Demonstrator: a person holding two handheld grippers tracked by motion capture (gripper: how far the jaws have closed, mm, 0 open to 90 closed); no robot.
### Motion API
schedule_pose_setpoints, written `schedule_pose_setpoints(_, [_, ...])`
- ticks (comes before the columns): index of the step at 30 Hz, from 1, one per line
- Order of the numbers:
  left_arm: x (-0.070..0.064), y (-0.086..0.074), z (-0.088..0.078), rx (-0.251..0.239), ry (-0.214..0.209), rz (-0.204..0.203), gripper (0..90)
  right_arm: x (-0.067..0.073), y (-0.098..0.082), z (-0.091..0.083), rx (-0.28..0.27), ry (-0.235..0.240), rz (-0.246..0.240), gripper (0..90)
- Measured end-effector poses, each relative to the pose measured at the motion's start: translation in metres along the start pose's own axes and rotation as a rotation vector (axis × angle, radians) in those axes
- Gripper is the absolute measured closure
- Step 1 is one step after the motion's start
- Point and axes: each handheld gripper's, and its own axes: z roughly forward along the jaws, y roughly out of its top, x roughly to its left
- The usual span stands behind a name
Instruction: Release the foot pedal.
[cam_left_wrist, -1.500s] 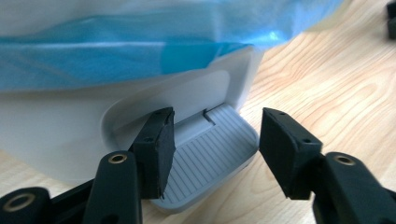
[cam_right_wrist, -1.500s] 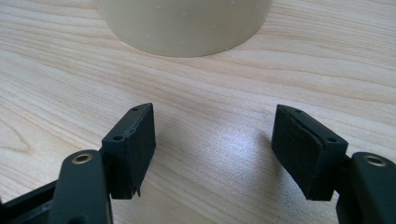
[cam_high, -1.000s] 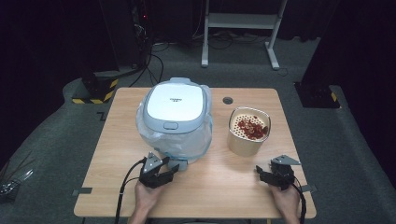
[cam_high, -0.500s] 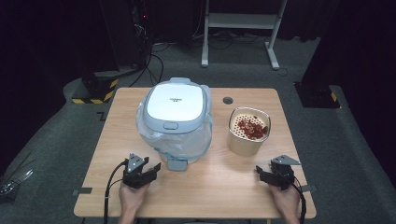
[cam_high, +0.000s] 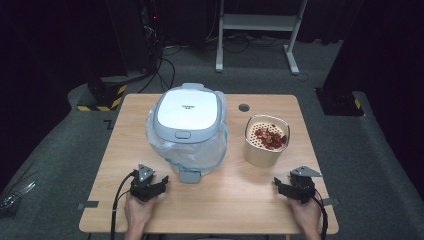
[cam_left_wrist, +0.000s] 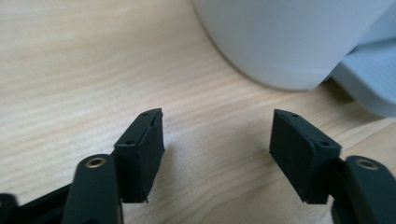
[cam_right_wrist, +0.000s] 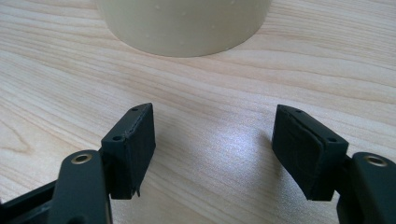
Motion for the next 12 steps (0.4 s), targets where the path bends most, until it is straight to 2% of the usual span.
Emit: schedule_pose_setpoints(12, [0.0001, 0.0004, 0.0007, 0.0, 0.0, -0.004, 32.0, 0.0002, 0.0, 0.0, 0.0, -0.001, -0.001, 30.1])
